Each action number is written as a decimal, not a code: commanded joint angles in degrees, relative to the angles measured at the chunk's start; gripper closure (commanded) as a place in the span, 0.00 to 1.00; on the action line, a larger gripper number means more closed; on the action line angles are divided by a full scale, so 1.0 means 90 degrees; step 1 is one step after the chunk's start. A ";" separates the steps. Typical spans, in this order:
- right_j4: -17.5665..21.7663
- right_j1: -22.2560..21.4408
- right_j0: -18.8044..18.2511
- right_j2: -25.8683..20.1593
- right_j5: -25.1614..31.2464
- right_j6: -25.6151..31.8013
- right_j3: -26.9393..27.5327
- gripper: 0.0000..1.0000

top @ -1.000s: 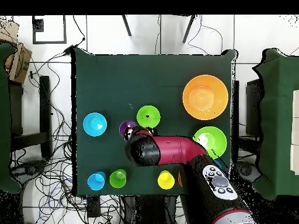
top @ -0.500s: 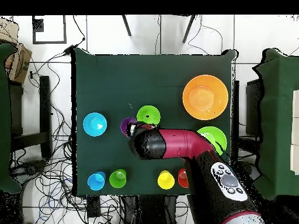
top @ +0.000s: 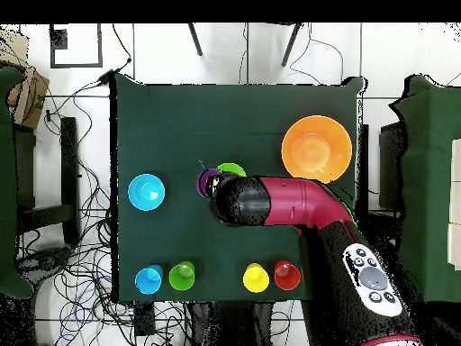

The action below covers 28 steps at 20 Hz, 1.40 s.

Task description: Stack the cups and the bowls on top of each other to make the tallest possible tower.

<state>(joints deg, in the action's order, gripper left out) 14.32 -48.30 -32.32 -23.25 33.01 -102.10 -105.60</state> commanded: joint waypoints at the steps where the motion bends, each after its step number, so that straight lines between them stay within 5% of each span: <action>1: 0.0367 0.0012 -0.0240 -0.0423 0.0659 0.0872 0.0496 1.00; 8: 0.0674 0.0017 0.0020 -0.0251 0.0001 0.0386 -0.0032 1.00; 28: 0.1380 0.0668 0.0151 -0.0002 -0.0478 0.0055 0.0512 1.00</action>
<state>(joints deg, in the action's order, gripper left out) 20.92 -47.95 -32.37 -23.86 33.09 -102.10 -103.95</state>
